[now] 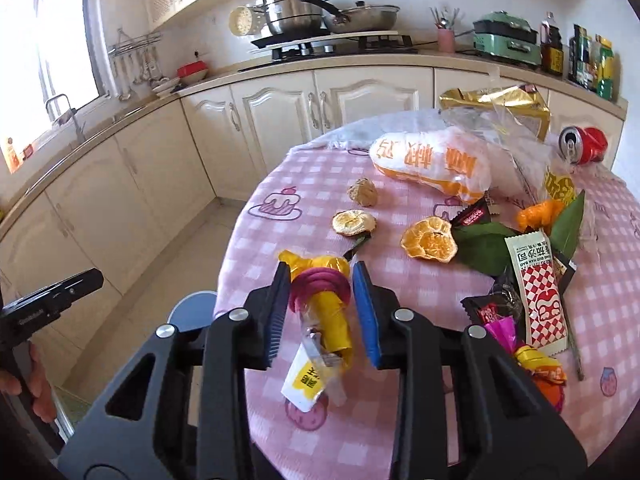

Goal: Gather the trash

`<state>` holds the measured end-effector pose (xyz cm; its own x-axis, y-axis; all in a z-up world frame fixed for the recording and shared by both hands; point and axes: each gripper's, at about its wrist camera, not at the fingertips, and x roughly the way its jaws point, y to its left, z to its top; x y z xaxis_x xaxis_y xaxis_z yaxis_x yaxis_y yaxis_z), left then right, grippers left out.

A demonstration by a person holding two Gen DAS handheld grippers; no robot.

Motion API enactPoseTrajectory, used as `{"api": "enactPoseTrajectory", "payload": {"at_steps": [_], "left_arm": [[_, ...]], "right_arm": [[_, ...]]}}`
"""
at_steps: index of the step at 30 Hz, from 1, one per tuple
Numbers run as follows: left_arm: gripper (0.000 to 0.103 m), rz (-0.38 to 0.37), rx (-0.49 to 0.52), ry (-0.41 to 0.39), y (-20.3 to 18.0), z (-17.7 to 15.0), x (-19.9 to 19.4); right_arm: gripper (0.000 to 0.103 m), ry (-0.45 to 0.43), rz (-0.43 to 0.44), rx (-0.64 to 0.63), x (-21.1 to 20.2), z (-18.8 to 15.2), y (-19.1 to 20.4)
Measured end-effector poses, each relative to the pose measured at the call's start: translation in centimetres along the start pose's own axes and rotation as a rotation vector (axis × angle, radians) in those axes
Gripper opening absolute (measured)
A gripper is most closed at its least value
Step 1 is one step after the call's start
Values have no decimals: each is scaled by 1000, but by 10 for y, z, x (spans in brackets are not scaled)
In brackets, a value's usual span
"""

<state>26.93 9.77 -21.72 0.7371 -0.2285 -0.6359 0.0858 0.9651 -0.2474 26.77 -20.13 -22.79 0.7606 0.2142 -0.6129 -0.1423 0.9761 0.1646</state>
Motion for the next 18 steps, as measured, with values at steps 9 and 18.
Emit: {"api": "enactPoseTrajectory", "payload": {"at_steps": [9, 18], "left_arm": [[35, -197, 124, 38, -85, 19, 35], [59, -314, 127, 97, -155, 18, 52]], "right_arm": [[48, 19, 7, 43, -6, 4, -20], [60, -53, -84, 28, -57, 7, -59]]}}
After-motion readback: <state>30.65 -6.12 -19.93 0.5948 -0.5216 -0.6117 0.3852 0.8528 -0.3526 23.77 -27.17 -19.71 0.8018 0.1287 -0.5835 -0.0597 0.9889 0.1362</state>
